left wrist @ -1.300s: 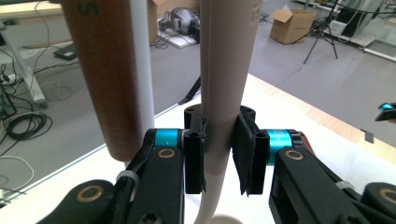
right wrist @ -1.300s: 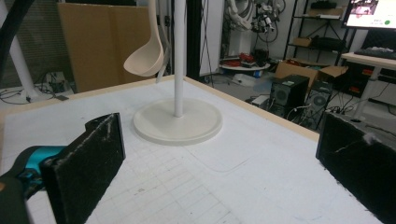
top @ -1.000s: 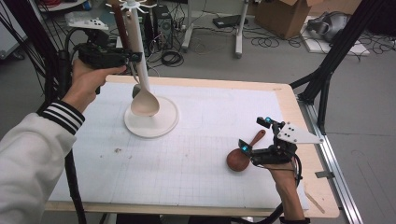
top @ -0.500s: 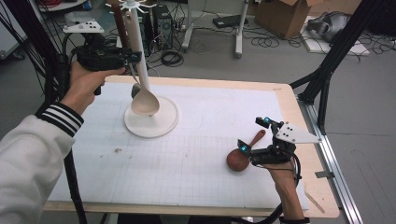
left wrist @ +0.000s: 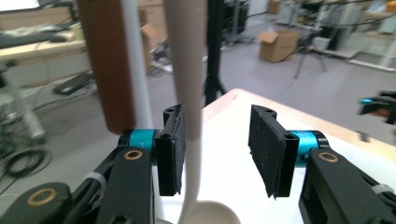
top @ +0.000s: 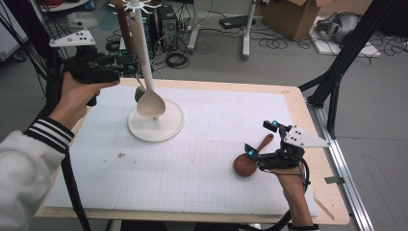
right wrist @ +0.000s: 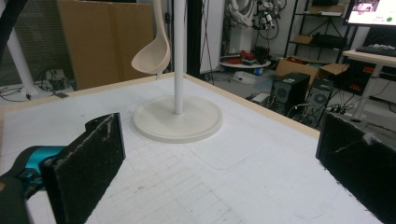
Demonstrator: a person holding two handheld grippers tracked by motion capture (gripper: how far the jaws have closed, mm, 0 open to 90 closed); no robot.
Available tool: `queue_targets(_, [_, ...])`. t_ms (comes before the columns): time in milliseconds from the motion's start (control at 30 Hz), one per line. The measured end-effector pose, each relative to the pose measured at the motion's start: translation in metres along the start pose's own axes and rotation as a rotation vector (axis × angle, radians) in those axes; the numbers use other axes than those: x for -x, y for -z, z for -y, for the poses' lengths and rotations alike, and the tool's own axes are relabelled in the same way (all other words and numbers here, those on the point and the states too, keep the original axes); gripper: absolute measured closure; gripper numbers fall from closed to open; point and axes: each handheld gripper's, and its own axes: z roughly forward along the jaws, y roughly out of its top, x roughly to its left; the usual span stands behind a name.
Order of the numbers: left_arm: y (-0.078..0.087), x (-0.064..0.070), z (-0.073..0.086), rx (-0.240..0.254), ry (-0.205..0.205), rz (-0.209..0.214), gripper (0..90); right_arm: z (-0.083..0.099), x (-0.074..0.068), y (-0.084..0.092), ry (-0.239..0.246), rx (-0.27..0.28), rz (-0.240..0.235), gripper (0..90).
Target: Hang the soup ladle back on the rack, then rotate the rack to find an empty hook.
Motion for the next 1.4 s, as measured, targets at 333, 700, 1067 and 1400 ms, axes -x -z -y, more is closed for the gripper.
queue_targets(333, [0.017, 0.002, 0.017, 0.011, -0.035, 0.006, 29.2, 0.000, 0.000, -0.002, 0.006, -0.003, 0.004, 0.4])
queue_targets(700, [0.038, 0.002, 0.035, -0.004, -0.058, -0.040, 1.7, 0.000, 0.001, -0.003, 0.002, -0.008, 0.007, 0.4])
queue_targets(1067, [0.048, 0.002, 0.039, -0.007, -0.066, -0.030, 1.7, 0.000, 0.001, -0.006, 0.002, -0.016, 0.008, 0.4])
queue_targets(1400, [0.049, 0.001, 0.038, -0.013, -0.063, -0.040, 1.7, 0.000, 0.002, -0.005, -0.004, -0.018, 0.011, 0.4])
